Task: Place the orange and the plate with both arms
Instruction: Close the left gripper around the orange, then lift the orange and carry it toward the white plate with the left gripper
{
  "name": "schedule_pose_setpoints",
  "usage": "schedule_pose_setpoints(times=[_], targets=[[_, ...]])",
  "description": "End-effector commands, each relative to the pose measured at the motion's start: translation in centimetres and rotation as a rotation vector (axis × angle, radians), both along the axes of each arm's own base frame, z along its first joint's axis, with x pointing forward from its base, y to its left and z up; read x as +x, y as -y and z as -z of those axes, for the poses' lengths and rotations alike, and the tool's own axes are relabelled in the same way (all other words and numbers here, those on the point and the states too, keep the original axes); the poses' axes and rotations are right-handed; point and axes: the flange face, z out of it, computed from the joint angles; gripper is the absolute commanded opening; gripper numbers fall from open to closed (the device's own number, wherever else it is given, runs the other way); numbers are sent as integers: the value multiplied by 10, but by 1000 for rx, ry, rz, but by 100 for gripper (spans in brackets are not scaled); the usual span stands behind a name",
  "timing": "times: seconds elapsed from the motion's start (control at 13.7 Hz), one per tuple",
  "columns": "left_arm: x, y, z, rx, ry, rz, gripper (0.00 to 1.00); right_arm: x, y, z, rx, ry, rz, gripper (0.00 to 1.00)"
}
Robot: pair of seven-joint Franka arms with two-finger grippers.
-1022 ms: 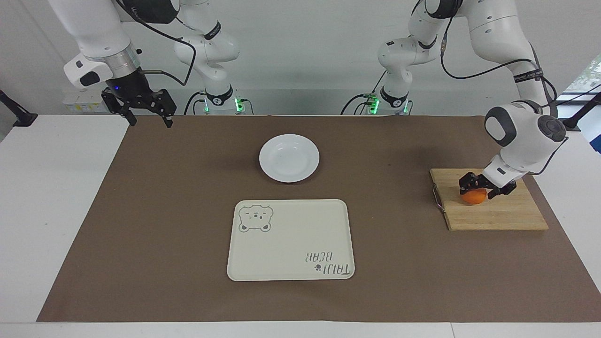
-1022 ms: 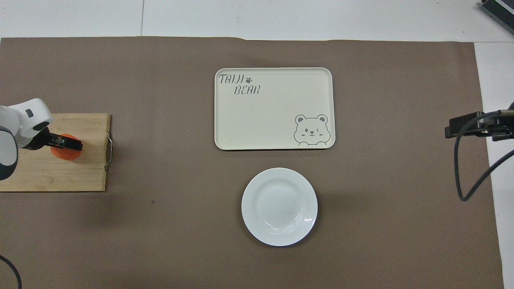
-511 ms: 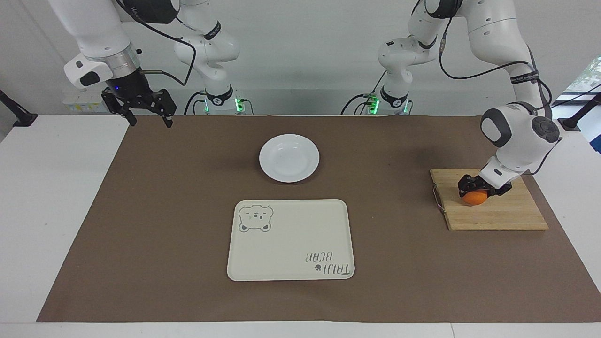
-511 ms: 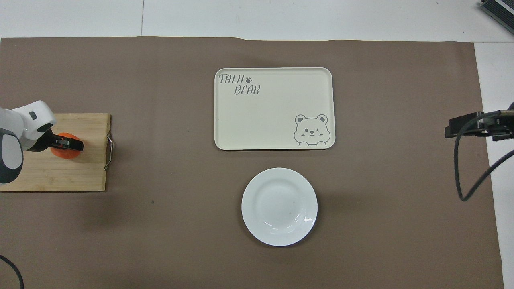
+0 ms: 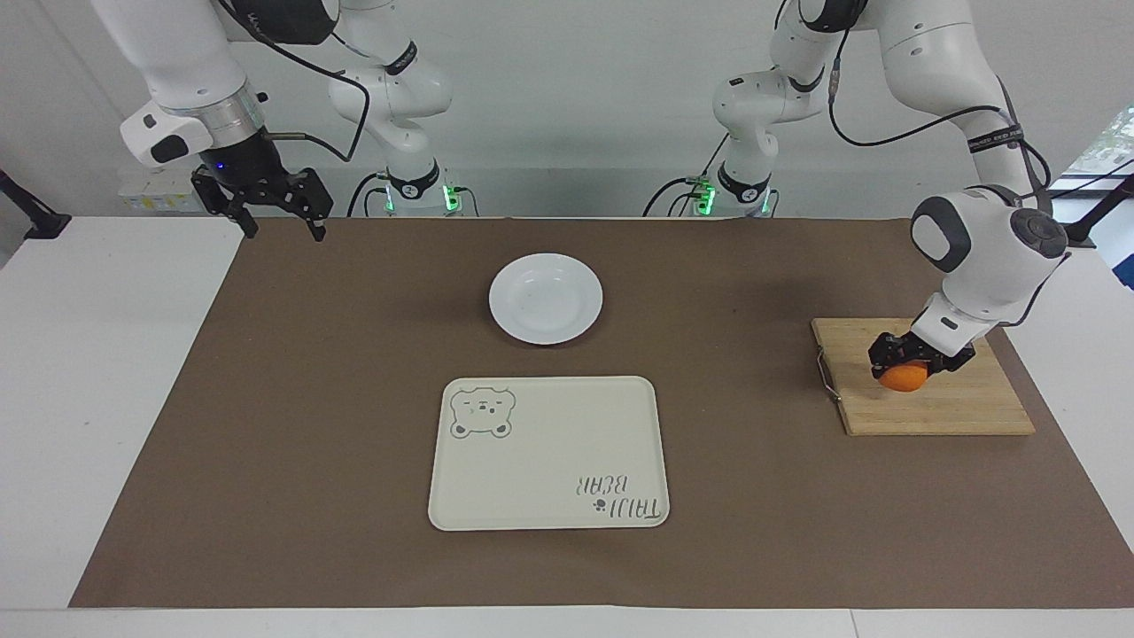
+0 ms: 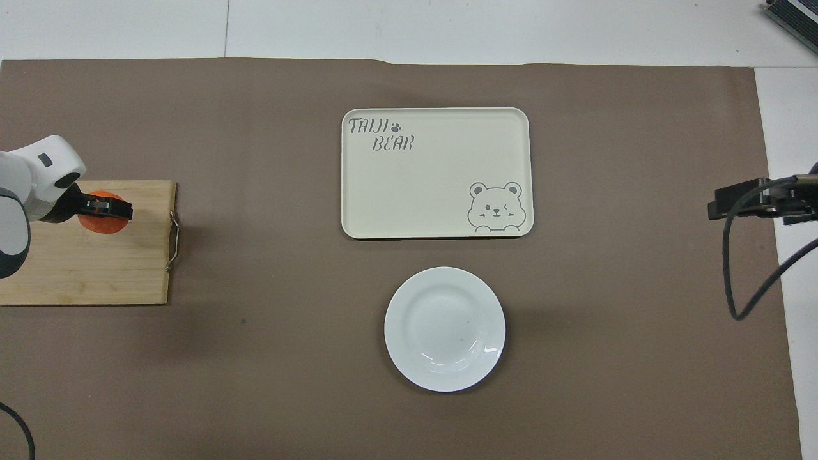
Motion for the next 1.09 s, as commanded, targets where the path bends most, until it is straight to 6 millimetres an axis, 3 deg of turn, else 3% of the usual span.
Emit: schedule_pose_setpoints(times=[0.0,0.22,0.58,0.73,1.02], targets=[[7,18,-32,-1,-21,-37,0,-6,2,-2,-3,2,-15,100],[8,28,-57,-2,-29,-66,0,-6,2,-2,-3,2,-15,100],[-8,73,-104,2,-28,-117,0,-7,2,-2,-3,0,-15,100],[-15,102,-113,4,-46,-131,0,-6,2,-2,-4,0,-15,100],[-28,187,-115,7,-51,-184,0,-6,2,-2,-3,2,-15,100]])
